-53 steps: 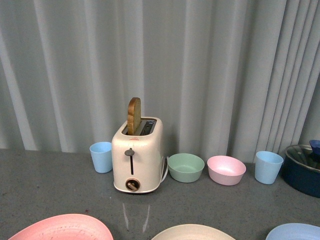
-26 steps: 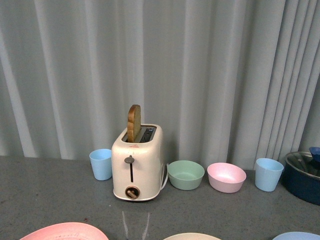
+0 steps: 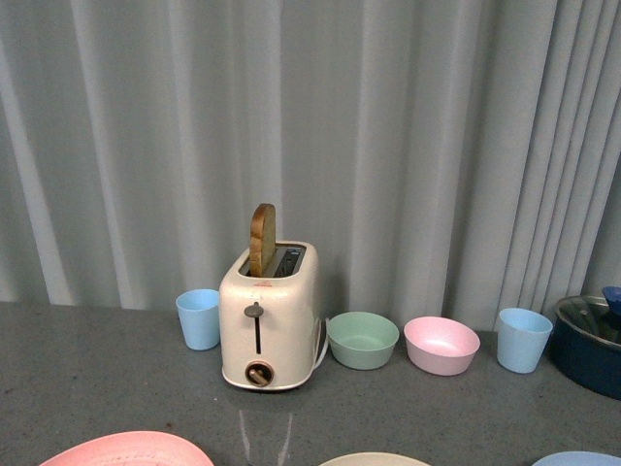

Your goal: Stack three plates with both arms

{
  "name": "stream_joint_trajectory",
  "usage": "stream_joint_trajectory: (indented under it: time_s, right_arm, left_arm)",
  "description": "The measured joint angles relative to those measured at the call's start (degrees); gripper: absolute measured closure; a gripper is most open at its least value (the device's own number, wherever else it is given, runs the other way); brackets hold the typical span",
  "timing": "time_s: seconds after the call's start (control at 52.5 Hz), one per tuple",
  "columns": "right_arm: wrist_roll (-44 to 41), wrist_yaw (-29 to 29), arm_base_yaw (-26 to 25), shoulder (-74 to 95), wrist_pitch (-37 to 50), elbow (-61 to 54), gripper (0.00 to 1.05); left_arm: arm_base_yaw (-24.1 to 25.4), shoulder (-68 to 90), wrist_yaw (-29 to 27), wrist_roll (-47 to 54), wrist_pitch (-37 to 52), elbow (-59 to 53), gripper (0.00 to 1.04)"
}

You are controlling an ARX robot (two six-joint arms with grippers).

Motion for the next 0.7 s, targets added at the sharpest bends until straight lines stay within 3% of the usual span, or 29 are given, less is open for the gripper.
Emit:
stream_joint_trajectory:
  time_s: [0.114,0.247,0.419,0.704]
  right_arm:
    - [0.0,0.2,0.0,0.0,0.0,0.0,0.07]
    - [0.0,0.2,0.0,0.0,0.0,0.0,0.07]
    - [0.0,0.2,0.0,0.0,0.0,0.0,0.07]
    - [0.0,0.2,0.0,0.0,0.0,0.0,0.07]
  left_arm:
    - [2.2,14.9,2.5,4.7,6.1,6.0,0.07]
    - [3.2,42.9,-0.8,11.1,17.1,20.0,0.07]
    - [3.5,66.1,-4.6,16.3,14.3,33.5,0.07]
    - [5.6,84.0,-8.9,24.1,5.6,50.0,0.07]
